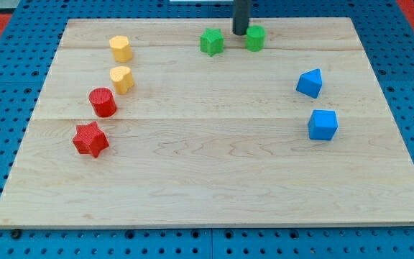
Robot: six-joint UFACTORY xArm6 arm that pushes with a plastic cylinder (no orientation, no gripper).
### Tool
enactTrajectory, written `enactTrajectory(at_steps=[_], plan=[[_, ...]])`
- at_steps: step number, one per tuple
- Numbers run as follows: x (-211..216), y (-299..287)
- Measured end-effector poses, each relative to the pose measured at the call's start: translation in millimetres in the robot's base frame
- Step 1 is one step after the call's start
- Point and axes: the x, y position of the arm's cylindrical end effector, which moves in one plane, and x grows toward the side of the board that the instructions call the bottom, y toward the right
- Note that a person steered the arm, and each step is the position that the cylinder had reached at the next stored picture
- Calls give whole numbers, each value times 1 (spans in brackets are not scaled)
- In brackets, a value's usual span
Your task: Move yellow hexagon parallel to green star
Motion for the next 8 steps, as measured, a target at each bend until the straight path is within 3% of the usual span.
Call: enactTrajectory(at_steps=[4,5,6,7,8], plan=[[46,48],[15,23],[-26,-44],[-31,-148],[-1,-154]])
